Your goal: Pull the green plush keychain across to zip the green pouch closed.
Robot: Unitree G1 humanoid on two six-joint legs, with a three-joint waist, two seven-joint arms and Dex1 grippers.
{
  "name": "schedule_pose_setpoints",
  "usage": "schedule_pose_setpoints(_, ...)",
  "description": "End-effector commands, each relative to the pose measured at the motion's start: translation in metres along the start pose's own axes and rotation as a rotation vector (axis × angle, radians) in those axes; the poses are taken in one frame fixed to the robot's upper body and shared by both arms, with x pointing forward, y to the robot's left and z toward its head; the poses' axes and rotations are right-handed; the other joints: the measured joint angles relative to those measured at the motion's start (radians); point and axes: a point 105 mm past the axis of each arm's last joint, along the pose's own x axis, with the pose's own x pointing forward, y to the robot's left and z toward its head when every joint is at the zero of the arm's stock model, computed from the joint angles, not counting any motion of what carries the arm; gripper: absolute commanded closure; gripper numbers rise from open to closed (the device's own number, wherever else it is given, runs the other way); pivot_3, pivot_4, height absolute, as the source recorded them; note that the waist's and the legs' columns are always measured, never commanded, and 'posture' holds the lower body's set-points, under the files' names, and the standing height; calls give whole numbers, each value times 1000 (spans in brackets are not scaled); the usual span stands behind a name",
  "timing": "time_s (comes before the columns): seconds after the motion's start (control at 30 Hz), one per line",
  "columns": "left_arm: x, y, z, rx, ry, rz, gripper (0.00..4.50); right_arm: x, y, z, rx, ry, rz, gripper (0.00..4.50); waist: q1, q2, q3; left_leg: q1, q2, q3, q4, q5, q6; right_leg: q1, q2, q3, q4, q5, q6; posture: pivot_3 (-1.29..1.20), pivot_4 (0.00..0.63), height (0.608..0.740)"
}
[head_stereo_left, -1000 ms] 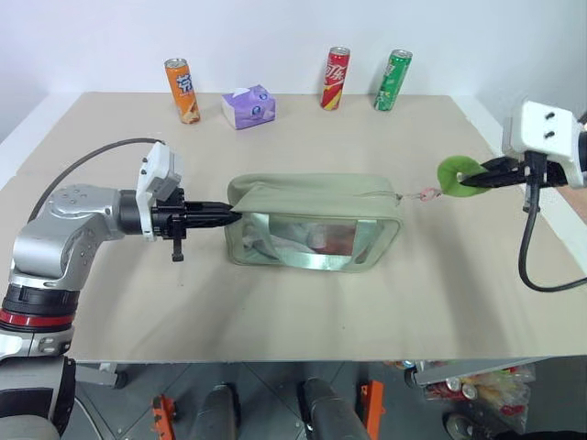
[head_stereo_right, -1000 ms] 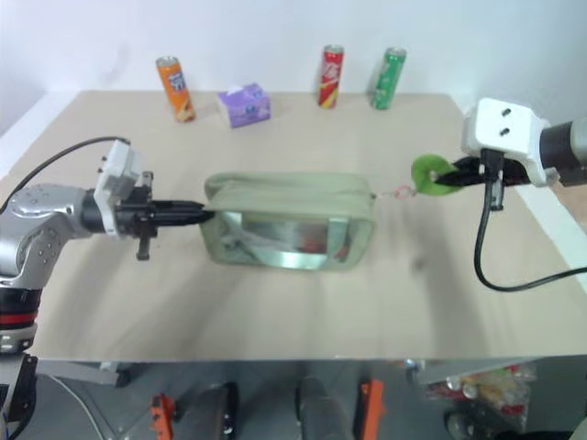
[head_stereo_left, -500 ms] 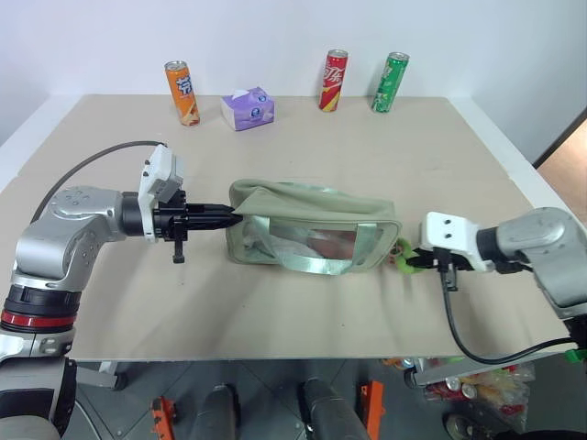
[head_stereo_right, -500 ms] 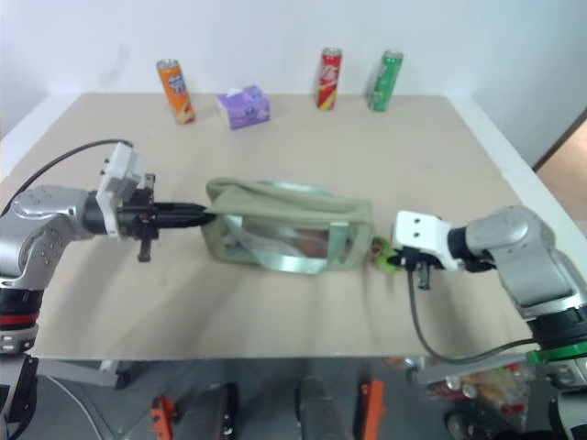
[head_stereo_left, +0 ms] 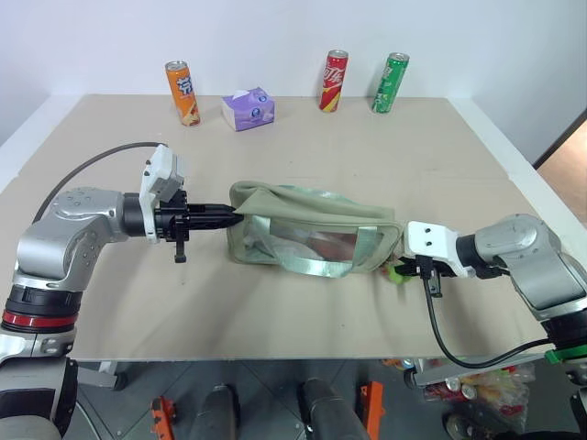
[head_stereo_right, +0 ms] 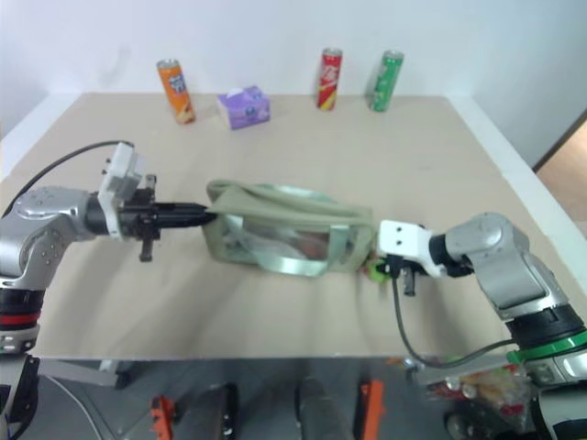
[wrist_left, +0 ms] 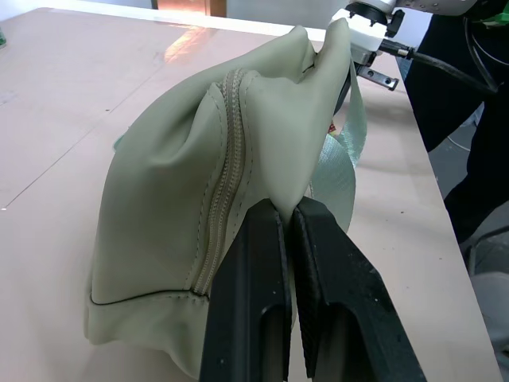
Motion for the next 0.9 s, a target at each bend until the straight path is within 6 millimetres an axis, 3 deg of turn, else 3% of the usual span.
schedule_pose_setpoints(0.03,-3,2,7,-13,-21,28,4500,-35,-21,9,58,-74,-91,4449,0,0,0,0,0,0,0,0,0,0,0,0,0,0,0,0,150,740)
schedule_pose_setpoints(0.23,-4,7,2,-43,-11,71,4500,-66,-30,17,151,-208,-141,4449,0,0,0,0,0,0,-1,0,0,0,0,0,0,0,0,0,150,740)
schedule_pose_setpoints(0.57,-2,10,6,-43,-19,75,4500,-79,-29,30,241,-350,-137,1096,0,0,0,0,0,0,-1,0,0,0,0,0,0,0,0,0,150,740)
schedule_pose_setpoints(0.67,-4,12,9,-73,-29,79,3440,-87,-34,36,248,-392,-164,100,0,0,0,0,0,0,-1,0,0,0,0,0,0,0,0,0,150,740)
schedule_pose_setpoints(0.9,-21,12,14,-83,-36,111,983,-100,-39,40,269,-428,-209,0,-1,0,0,0,0,0,-3,0,0,-2,0,0,0,0,0,0,150,740)
